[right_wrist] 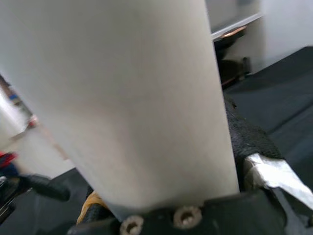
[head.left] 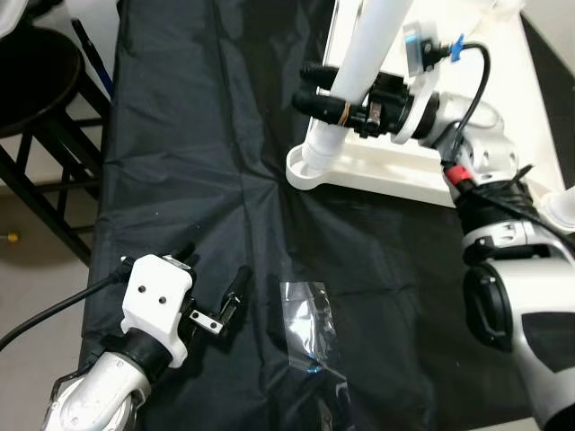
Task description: Building children table
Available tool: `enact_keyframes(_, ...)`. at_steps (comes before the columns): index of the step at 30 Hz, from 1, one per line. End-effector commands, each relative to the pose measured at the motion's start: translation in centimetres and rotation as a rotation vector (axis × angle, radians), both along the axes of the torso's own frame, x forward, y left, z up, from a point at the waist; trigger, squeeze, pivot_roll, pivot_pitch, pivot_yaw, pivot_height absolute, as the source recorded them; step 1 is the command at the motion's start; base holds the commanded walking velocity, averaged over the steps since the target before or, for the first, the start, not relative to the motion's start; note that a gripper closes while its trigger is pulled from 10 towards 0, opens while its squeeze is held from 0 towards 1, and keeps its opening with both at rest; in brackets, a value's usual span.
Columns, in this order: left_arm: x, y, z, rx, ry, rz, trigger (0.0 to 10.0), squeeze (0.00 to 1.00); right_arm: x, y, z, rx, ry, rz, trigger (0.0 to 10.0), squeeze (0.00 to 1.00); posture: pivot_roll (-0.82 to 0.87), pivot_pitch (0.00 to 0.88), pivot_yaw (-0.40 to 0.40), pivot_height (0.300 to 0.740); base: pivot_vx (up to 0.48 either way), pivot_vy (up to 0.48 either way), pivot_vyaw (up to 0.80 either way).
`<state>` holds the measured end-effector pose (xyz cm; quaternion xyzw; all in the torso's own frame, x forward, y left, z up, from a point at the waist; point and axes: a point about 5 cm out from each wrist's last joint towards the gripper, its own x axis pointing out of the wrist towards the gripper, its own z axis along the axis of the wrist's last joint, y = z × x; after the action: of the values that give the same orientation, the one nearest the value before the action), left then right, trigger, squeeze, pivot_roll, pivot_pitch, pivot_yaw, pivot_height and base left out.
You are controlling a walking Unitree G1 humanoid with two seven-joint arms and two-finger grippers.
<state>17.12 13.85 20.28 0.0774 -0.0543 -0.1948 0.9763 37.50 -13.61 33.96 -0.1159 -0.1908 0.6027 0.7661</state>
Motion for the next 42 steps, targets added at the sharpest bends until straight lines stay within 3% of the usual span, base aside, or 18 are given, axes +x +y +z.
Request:
enact_keyframes(1, -0.8, -0.1, 0.0, 0.015, 0.021, 0.002, 10.0, 0.0, -0.1, 0.0, -0.1, -0.031, -0.022, 0.038, 10.0, 0.0, 0.02, 0.494, -0.055, 0.74, 0.0, 0.0, 0.0)
enact_keyframes(6, -1.3, -0.2, 0.4, 0.017, 0.02, 0.005, 10.0, 0.0, -0.2, 0.4, -0.3, -0.048, -0.023, 0.081, 10.0, 0.0, 0.03, 0.511, -0.054, 0.74, 0.0, 0.0, 0.0)
enact_keyframes(7, -1.4, -0.2, 0.6, 0.026, 0.015, 0.01, 10.0, 0.0, -0.3, 1.2, -0.5, -0.073, -0.034, 0.133, 10.0, 0.0, 0.03, 0.517, -0.055, 0.74, 0.0, 0.0, 0.0)
enact_keyframes(19, -1.3, -0.4, 0.8, 0.037, -0.014, 0.017, 10.0, 0.0, -0.6, 3.6, 0.7, -0.136, -0.057, 0.248, 10.0, 0.0, 0.01, 0.535, -0.071, 0.74, 0.0, 0.0, 0.0)
enact_keyframes(42, -0.9, -0.7, 1.0, 0.053, -0.021, 0.024, 10.0, 0.0, -0.4, 3.6, 1.0, -0.25, -0.014, 0.255, 10.0, 0.0, -0.02, 0.534, -0.08, 0.74, 0.0, 0.0, 0.0)
